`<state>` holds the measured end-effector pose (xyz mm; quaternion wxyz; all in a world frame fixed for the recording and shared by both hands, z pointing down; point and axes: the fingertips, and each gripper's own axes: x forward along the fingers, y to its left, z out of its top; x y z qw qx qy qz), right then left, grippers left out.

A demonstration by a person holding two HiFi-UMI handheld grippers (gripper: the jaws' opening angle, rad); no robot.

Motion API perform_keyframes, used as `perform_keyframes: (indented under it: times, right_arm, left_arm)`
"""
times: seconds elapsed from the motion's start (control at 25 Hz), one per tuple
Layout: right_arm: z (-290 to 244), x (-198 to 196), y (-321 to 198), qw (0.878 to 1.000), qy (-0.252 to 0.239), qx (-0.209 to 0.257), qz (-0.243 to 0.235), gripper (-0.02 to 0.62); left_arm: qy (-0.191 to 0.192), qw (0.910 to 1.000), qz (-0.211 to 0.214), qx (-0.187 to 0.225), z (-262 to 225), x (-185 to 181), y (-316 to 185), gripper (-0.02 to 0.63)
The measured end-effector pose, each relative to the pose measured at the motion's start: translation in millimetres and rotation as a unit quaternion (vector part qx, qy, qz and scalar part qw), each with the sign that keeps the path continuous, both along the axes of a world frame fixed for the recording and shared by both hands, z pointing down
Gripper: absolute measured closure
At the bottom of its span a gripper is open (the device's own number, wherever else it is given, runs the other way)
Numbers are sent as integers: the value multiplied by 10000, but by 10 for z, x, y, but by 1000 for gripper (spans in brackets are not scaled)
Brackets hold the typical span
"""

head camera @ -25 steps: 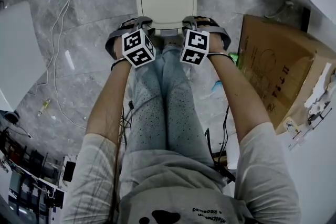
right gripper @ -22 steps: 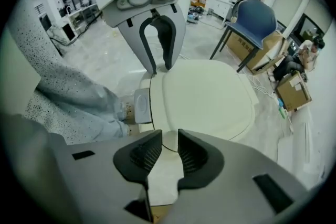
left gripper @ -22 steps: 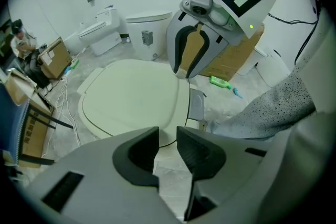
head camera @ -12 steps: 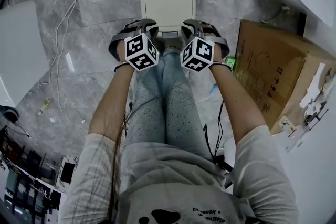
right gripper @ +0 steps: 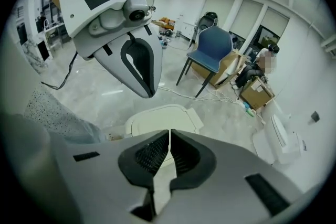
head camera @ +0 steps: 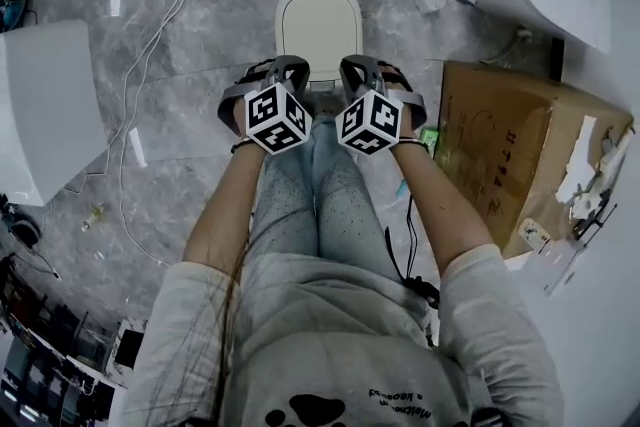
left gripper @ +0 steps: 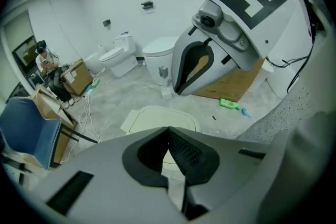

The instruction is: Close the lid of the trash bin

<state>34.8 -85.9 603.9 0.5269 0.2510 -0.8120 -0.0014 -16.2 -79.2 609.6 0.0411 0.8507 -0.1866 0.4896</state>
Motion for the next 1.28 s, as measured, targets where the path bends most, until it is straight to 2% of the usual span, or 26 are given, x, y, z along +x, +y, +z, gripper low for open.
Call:
perform_keyframes:
  times: [0.44,0.8,0.96,1.12,1.28]
  right_arm:
    - [-1090,-58,-63,9986,-185,436,241,563]
    - [-1974,-9,54,9937,-501,807,590,563]
    - [-2350,34,148,9867,-856,953,998,563]
    - [-2775,38,252,9753,-1264,1160,1394,563]
    - [-3230,28,340,9661,-1457,1574,1439,563]
  left_arm:
    - [131,9990,-124,415,-1055,-31,-41,586]
    - [269,9965,-43,794,-1861,9,150,586]
    - [540,9933,-270,985,-2240,23,199,586]
    - [994,9857,-674,1178,-2660,37,255,586]
    - [1350,9756,-1012,1405,-3075,29,297,586]
